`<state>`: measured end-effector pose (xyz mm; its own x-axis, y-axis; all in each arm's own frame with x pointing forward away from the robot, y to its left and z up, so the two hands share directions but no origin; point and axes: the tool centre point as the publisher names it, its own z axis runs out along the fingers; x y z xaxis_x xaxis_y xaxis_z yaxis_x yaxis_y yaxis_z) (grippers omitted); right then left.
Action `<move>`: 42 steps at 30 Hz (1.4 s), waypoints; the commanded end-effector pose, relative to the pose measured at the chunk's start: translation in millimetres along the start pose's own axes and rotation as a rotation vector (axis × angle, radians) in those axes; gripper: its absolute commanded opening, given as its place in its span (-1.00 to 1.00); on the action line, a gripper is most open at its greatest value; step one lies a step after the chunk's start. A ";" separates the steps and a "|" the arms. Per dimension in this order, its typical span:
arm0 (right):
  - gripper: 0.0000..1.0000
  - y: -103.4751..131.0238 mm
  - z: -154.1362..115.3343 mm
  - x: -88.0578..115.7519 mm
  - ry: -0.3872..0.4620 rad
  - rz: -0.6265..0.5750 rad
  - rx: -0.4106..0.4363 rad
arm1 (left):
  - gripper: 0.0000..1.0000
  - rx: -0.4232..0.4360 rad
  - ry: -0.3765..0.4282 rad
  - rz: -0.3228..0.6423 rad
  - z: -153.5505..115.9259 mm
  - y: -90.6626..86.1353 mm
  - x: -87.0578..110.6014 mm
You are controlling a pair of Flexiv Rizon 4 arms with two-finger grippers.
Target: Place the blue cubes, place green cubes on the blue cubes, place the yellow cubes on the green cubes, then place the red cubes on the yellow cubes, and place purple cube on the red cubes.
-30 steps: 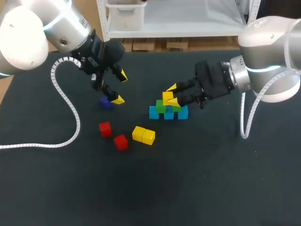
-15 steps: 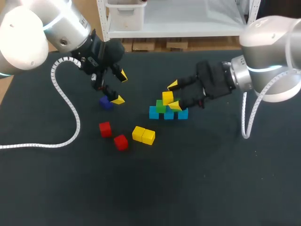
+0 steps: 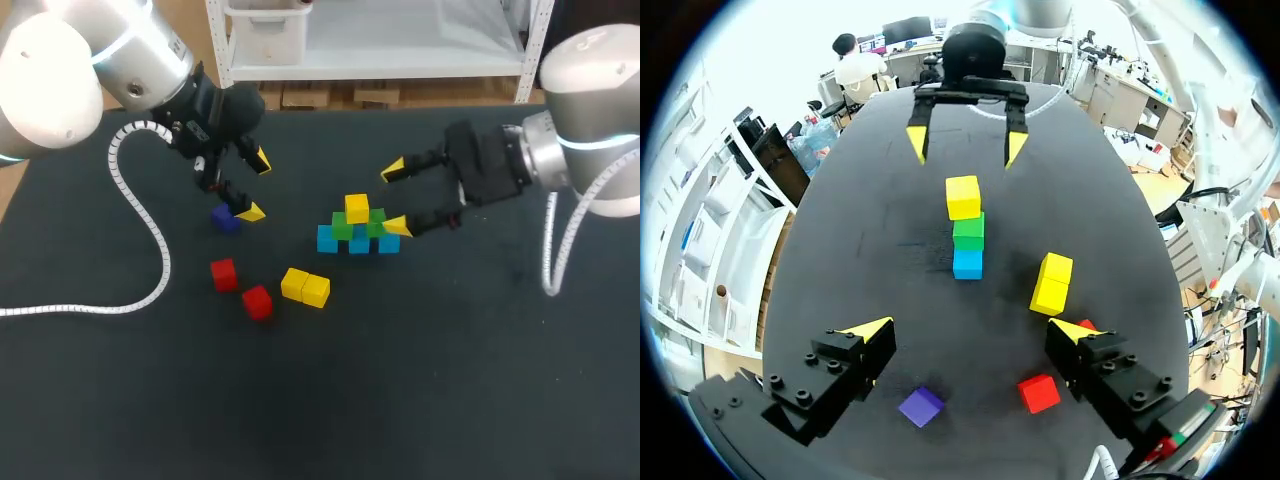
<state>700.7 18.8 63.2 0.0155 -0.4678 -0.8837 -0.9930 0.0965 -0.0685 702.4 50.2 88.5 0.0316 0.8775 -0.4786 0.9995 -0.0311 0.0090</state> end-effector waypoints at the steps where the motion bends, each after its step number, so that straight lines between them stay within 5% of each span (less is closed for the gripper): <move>1: 1.00 42.6 -43.4 2.0 0.022 0.022 0.096 | 1.00 0.002 -0.002 0.003 0.2 1.2 0.8; 9: 1.00 104.8 -53.1 20.9 -0.024 0.105 0.208 | 1.00 0.002 -0.002 0.003 0.2 1.2 0.8; 18: 1.00 146.6 13.2 28.1 -0.118 0.134 0.179 | 1.00 0.002 -0.002 0.003 0.2 1.2 0.8; 30: 1.00 139.6 97.0 8.1 -0.158 0.068 0.153 | 1.00 0.002 -0.002 0.003 0.2 1.2 0.8; 42: 1.00 123.3 117.0 -1.4 -0.171 0.051 0.164 | 1.00 0.002 -0.002 0.003 0.2 1.2 0.8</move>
<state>587.9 126.7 5.1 -0.0006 -0.3021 -0.9533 -0.9616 0.2619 -0.0824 702.4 50.1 88.6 0.0316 0.8775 -0.4786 0.9995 -0.0311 0.0090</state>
